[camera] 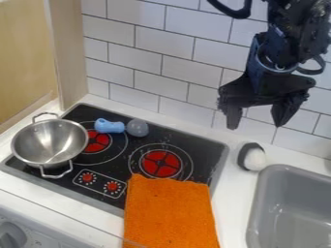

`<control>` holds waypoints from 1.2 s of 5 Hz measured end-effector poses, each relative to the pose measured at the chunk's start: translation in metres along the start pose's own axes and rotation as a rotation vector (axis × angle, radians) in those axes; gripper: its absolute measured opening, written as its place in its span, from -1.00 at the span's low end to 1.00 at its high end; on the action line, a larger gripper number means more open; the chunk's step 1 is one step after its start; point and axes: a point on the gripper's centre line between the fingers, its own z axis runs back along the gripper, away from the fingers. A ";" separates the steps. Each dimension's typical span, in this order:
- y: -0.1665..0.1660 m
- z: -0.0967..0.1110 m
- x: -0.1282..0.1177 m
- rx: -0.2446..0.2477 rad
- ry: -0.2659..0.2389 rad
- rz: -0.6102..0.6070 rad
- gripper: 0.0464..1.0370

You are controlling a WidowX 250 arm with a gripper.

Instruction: Moved the orange cloth on the top end of the burner

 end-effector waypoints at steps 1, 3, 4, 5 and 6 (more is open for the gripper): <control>0.010 -0.012 -0.013 0.043 0.037 -0.015 0.92; 0.038 0.001 -0.039 0.101 0.099 -0.018 0.92; 0.053 0.003 -0.056 0.128 0.140 -0.003 0.92; 0.060 0.007 -0.068 0.150 0.174 0.030 0.92; 0.073 0.001 -0.084 0.186 0.225 0.061 0.92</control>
